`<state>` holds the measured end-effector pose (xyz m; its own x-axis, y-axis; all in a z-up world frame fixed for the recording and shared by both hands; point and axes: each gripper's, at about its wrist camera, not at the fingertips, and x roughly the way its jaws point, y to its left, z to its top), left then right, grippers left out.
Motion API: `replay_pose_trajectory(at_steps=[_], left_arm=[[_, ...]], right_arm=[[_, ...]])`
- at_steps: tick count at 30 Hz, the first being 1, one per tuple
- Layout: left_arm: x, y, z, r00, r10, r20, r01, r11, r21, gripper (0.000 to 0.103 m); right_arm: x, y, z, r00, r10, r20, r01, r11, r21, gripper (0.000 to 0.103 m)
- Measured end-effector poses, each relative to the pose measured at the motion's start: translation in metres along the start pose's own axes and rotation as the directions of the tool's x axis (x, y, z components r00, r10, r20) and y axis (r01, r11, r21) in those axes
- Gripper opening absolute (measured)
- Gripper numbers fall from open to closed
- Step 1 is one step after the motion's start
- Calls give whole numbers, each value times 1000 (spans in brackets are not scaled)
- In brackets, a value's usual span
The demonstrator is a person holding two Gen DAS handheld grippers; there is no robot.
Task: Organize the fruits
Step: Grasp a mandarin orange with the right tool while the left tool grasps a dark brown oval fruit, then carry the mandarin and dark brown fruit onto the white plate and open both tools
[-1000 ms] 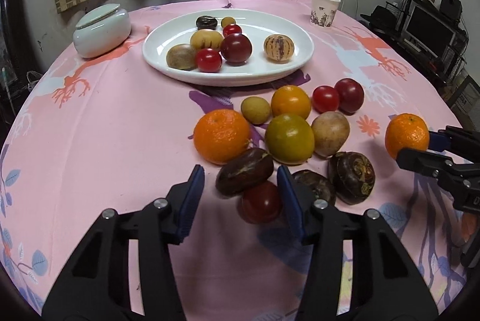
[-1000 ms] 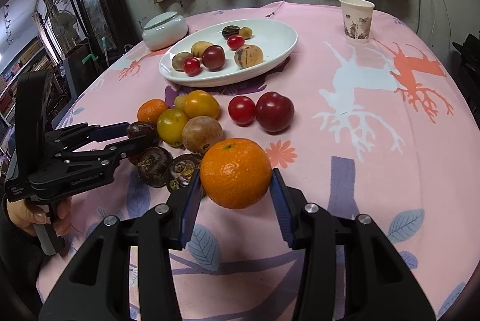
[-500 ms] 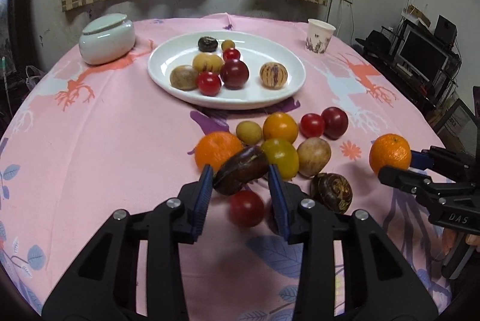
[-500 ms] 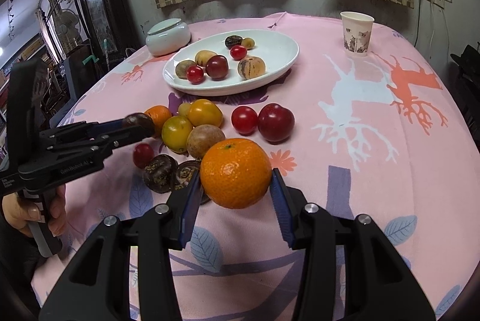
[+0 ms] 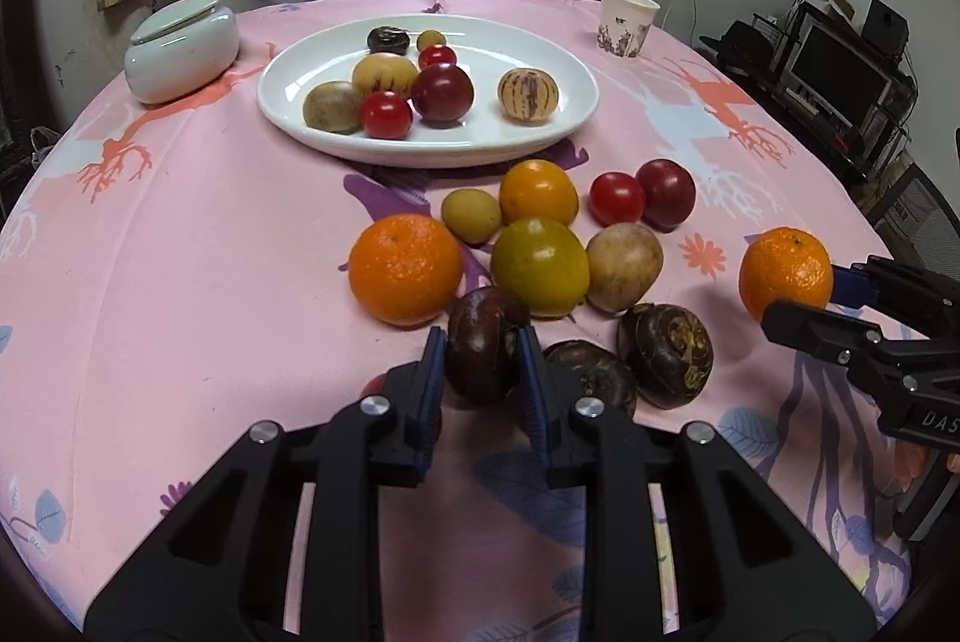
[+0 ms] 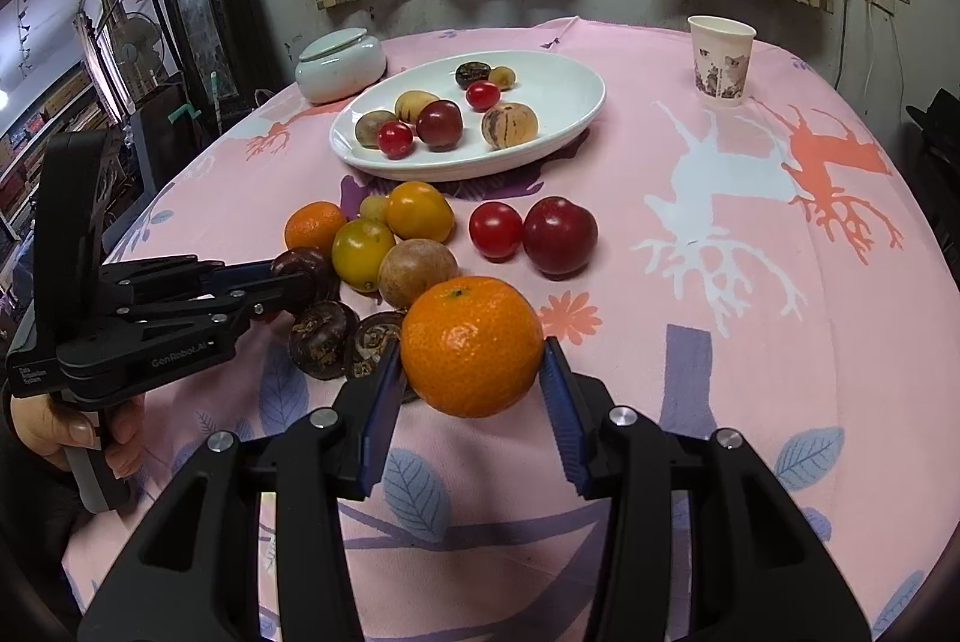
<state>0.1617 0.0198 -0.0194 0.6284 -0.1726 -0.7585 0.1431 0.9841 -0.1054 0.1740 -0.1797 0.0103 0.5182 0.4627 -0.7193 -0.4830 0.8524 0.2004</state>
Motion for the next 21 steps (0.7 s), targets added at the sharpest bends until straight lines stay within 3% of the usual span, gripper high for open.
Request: replay_pose_trajectory(at_steps=[8,10,14,21], left_arm=[[13,-11,4,999,37,20,-38,999,31,33],[13,-12,4,999,42,20,-43,998,36,27],[5,-9,4,1000,12,15,-13,1000,16,24],[-34,1,13,996,-29,87,33,998,-47,24]], right_arm=[[1,4,-1,1000,10,-10,-10,1000,-13,46],[2,6,-2,1000,8,-15,-8,1000,-19,46],[0,8,-2,1000,-5,2,5,999,-32,46],[-10,6,4,999,-20,46,21,1000,-22,46]])
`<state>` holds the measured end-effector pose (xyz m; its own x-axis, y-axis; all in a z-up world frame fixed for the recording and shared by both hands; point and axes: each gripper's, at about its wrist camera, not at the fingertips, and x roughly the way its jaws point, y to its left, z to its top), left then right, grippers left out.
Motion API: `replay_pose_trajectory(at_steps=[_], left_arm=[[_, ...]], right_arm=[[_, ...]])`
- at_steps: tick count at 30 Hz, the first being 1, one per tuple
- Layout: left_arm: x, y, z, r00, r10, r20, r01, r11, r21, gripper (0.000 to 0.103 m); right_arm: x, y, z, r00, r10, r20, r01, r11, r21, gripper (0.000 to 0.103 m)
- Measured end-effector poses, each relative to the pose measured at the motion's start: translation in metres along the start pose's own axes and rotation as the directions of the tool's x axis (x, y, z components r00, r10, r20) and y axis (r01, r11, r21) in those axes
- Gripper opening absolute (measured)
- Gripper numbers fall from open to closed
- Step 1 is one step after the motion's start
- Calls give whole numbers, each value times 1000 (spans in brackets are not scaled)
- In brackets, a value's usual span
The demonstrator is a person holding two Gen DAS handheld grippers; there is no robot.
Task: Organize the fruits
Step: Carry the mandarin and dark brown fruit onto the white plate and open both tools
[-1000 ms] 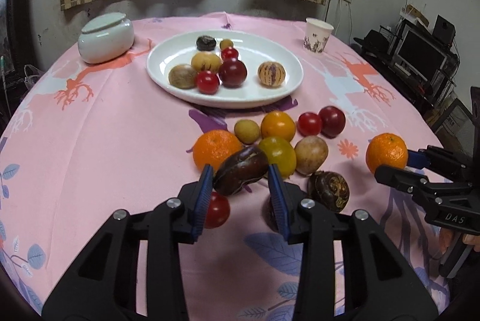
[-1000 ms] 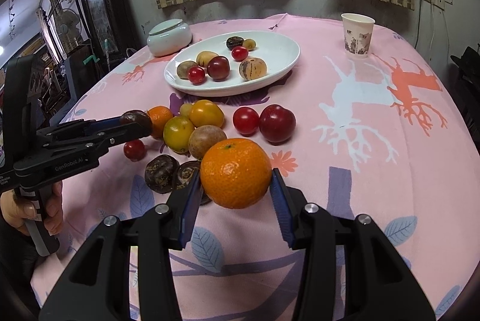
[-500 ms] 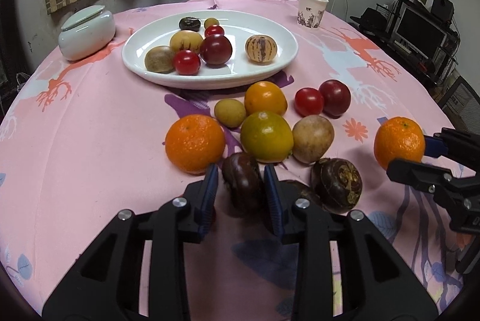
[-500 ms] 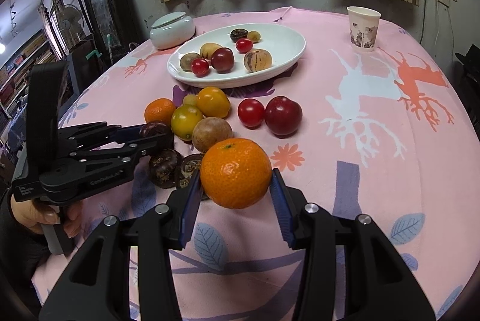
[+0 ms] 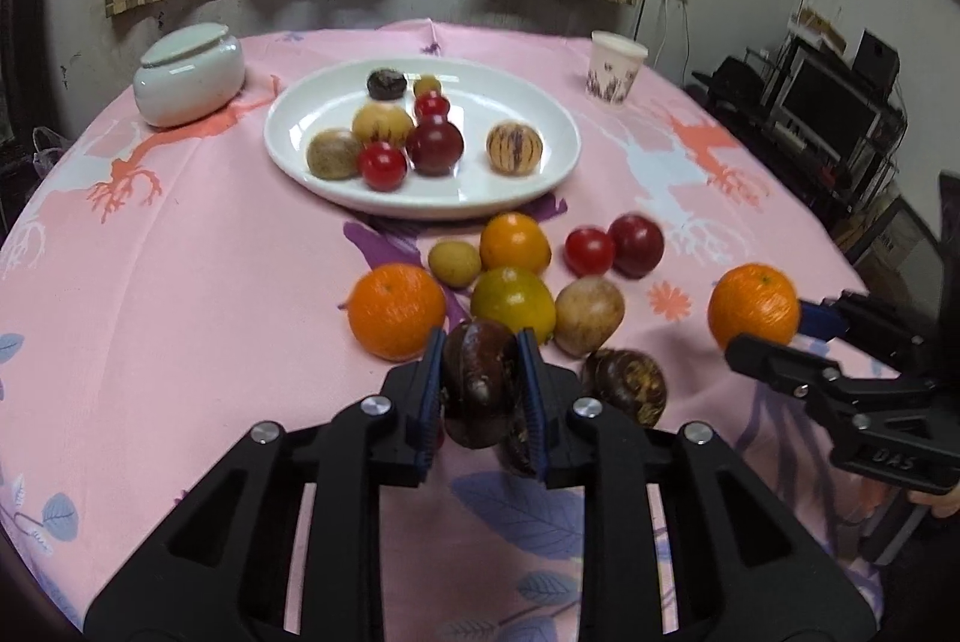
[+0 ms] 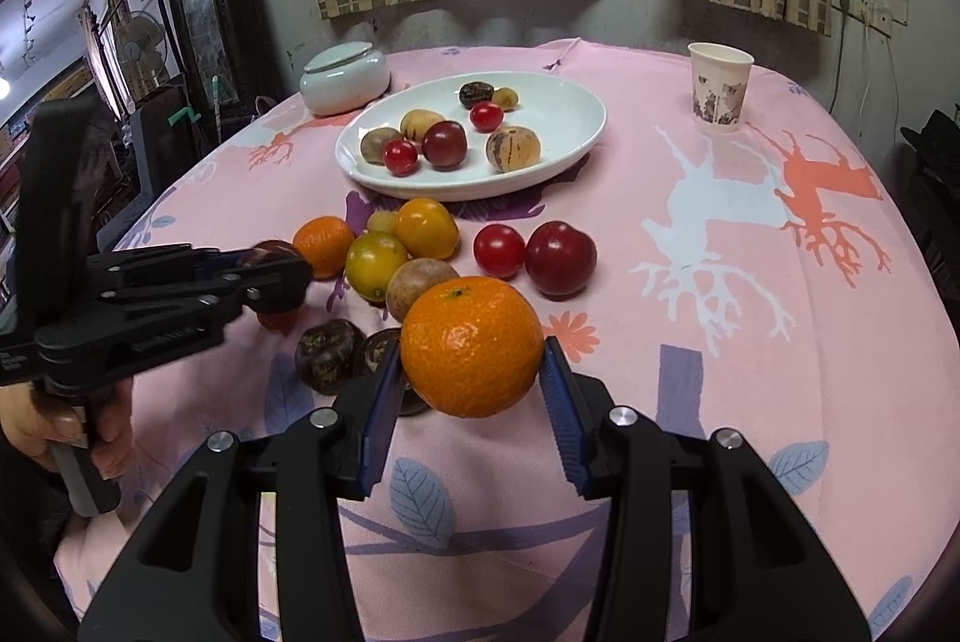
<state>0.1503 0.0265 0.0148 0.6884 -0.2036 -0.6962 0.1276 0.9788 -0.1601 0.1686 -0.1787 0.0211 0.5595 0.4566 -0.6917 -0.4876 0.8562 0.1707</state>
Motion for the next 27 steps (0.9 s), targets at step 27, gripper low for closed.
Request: replay_pose_trajectory(at_steps=[27], left_arm=[[102,50,128,987,150,-53,-152,988,-36,25]], right_arm=[[135,25,128,996,-44,-82,27,981,-190,47]])
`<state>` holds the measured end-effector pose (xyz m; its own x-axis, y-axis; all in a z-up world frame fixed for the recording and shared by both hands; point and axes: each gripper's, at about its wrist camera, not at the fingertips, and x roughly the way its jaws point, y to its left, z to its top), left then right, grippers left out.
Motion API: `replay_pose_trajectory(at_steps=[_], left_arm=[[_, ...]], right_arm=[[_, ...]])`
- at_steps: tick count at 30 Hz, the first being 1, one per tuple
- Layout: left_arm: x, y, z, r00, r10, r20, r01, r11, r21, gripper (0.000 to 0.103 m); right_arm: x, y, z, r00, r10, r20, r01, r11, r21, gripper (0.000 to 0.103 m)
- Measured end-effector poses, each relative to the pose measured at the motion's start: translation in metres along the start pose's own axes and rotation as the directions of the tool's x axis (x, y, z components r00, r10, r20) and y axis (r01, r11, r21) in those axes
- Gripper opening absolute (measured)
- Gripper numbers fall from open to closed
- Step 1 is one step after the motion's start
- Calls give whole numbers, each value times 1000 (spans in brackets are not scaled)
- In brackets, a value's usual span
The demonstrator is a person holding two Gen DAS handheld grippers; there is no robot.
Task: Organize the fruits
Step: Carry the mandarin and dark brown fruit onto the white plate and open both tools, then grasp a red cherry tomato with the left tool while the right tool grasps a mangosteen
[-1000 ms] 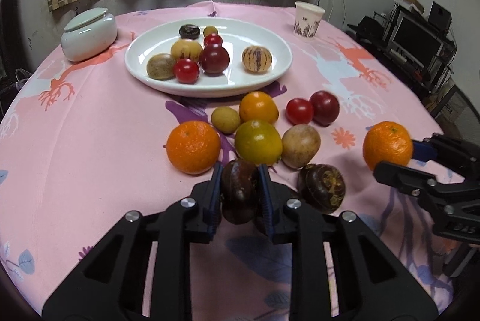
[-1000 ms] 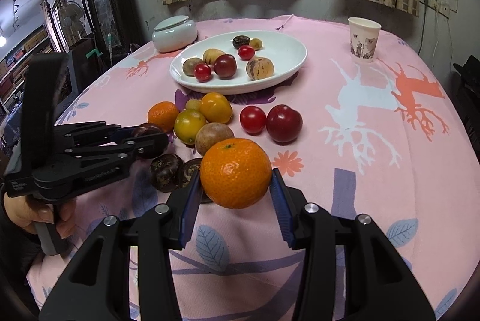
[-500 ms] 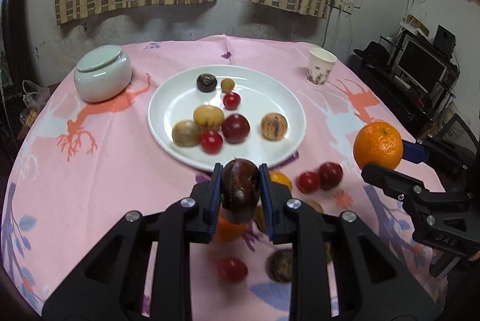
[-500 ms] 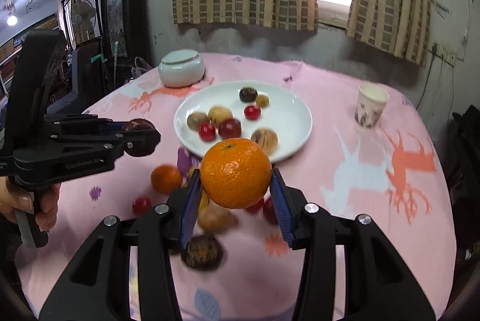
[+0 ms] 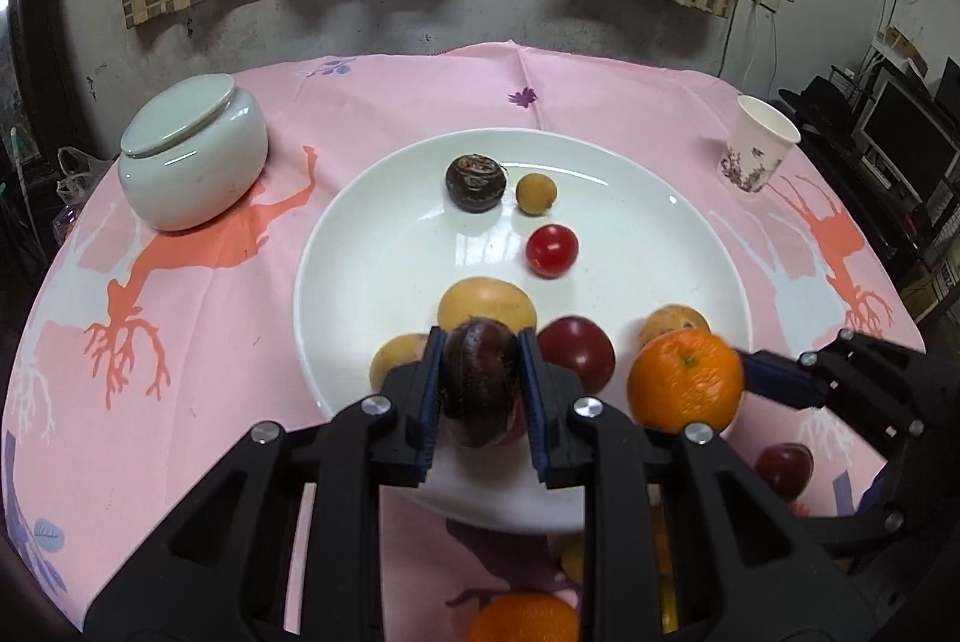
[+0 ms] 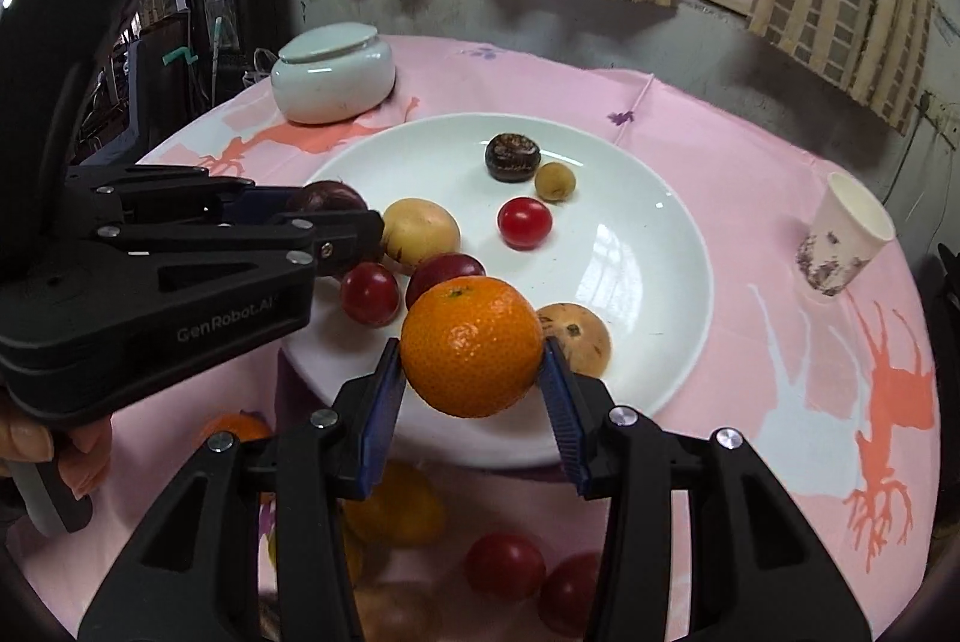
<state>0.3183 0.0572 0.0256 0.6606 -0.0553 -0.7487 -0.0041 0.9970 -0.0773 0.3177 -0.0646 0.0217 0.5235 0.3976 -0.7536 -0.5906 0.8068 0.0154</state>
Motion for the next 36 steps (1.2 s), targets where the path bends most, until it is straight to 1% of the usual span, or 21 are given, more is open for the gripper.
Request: replay_pose_trajectory(at_steps=[1,2,3,4,5,6,8,10,13,15,18,20,23,26,29,32,36], left_arm=[[0,1,1,1000,-2,16,2,1000,-10,40],[-3,2,2,999,16,39,-15,1000,-26,56],[-7,3,2,997,52,64,-50,998,-40,81],[-15,3,0,990,92,103,-88,995,-48,84],[-20,2,0,987,103,119,-100,994,-38,84],[-25,0,-1,987,105,120,-105,994,-13,84],[-34,-3,-4,985,131,112,-135,991,23,84],[-47,-4,-10,980,153,131,-159,987,34,86],[-68,-7,-24,978,146,151,-155,987,49,91],[-79,-9,-33,977,146,152,-155,987,47,93],[-93,-10,-50,985,113,127,-118,993,30,96],[-99,-11,-62,991,86,100,-89,996,24,97],[-110,-15,-84,992,46,114,-50,998,35,97],[-108,-20,-105,993,45,106,-50,998,45,99],[-101,-21,-114,997,45,66,-49,997,53,99],[-105,-19,-122,994,69,83,-74,996,53,99],[-109,-14,-131,994,67,87,-72,996,54,99]], right_arm=[[5,0,1,1000,-5,-5,5,1000,-2,49],[7,1,2,1000,-26,-1,26,1000,-11,53],[7,3,2,999,-47,9,47,999,-20,60],[3,4,2,997,-73,27,73,997,-26,66],[-3,4,1,995,-88,53,90,996,-28,67],[-10,3,-1,994,-88,70,90,996,-29,67],[-24,1,-5,993,-82,85,85,996,-26,67],[-38,-3,-11,990,-91,104,92,996,-11,67],[-60,-10,-21,992,-70,104,68,997,19,67],[-75,-12,-28,991,-70,110,67,997,34,67],[-94,-11,-45,993,-47,111,40,997,60,67],[-102,-9,-60,995,-27,100,18,996,83,68],[-110,1,-89,997,-9,75,2,995,97,69],[-112,9,-108,998,2,65,-8,996,84,69],[-111,13,-119,999,-3,49,-1,997,72,69],[-111,12,-124,999,-6,51,3,998,63,69],[-114,10,-127,998,10,61,-14,998,62,69]])
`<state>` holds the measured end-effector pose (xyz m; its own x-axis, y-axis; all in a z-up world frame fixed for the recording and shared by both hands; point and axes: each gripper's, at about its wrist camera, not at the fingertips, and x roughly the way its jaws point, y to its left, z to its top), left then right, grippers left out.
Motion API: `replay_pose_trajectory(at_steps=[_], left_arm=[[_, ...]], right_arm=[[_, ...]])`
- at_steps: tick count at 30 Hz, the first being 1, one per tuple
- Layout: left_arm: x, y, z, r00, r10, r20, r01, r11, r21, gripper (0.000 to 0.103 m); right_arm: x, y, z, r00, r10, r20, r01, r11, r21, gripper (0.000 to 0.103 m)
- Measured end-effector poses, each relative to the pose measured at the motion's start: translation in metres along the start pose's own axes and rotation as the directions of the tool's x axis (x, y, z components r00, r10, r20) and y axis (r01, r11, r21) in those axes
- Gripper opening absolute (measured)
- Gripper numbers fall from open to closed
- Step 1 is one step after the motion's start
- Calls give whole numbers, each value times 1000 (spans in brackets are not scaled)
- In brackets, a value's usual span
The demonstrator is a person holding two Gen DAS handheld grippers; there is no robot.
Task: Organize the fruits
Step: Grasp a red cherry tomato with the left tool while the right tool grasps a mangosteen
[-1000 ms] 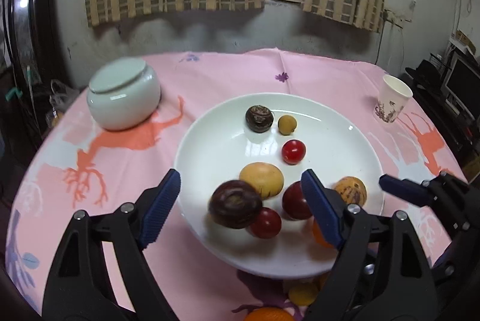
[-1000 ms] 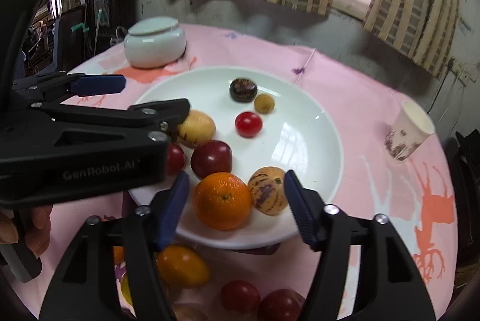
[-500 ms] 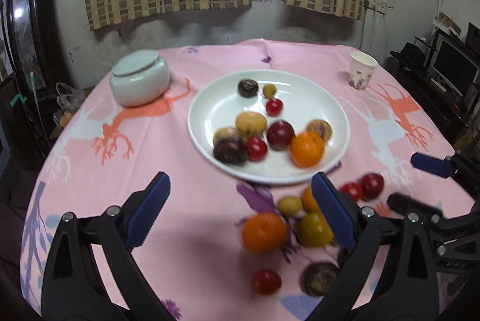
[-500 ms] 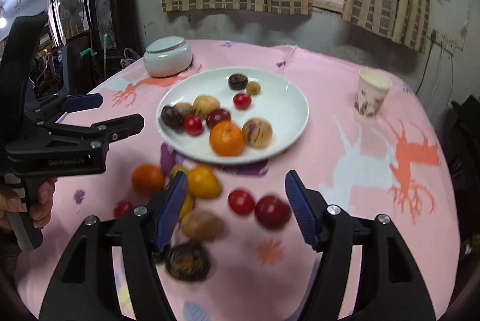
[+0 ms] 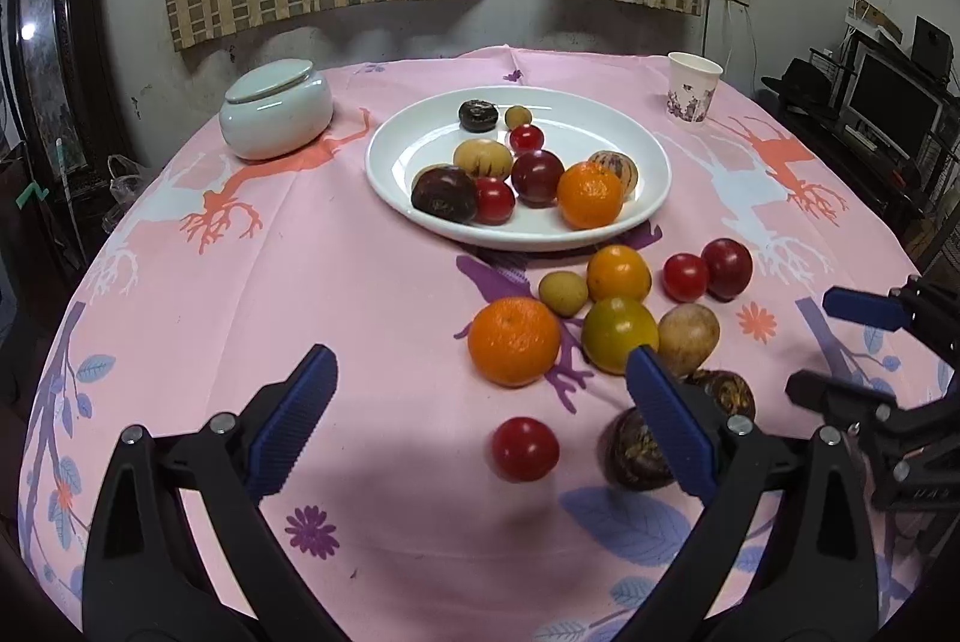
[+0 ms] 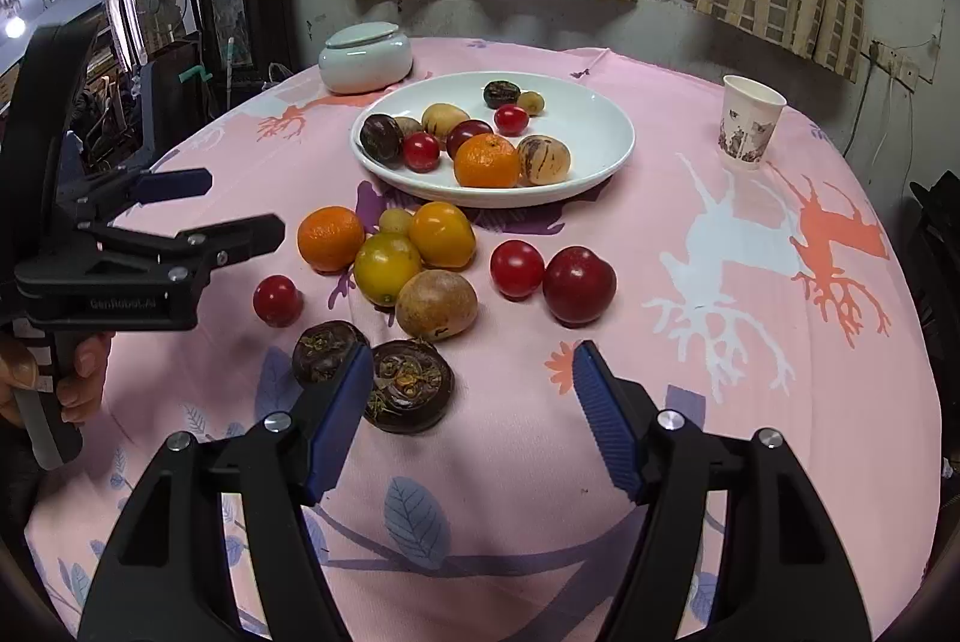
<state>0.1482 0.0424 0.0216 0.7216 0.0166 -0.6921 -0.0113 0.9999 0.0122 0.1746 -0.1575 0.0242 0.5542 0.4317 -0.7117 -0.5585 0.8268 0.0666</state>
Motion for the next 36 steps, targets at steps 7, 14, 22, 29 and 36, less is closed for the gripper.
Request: replay_pose_trajectory(at_steps=[7,14,22,29,36], left_arm=[[-1,7,-2,1000,-12,-3,12,999,-31,99],[8,0,-7,999,-12,-39,12,1000,1,99],[18,-2,-13,996,-13,-84,12,1000,-7,99],[26,2,-16,991,-8,-132,5,1000,-17,99],[34,-7,-22,985,-12,-173,18,999,32,97]], right_arm=[[1,3,-2,1000,19,-10,-19,1000,-7,69],[5,12,-5,999,26,-24,-27,999,-36,69],[11,14,-8,998,37,-47,-39,998,-42,69],[10,14,-8,998,40,-44,-41,998,-37,69],[9,14,-8,998,40,-43,-42,998,-39,69]])
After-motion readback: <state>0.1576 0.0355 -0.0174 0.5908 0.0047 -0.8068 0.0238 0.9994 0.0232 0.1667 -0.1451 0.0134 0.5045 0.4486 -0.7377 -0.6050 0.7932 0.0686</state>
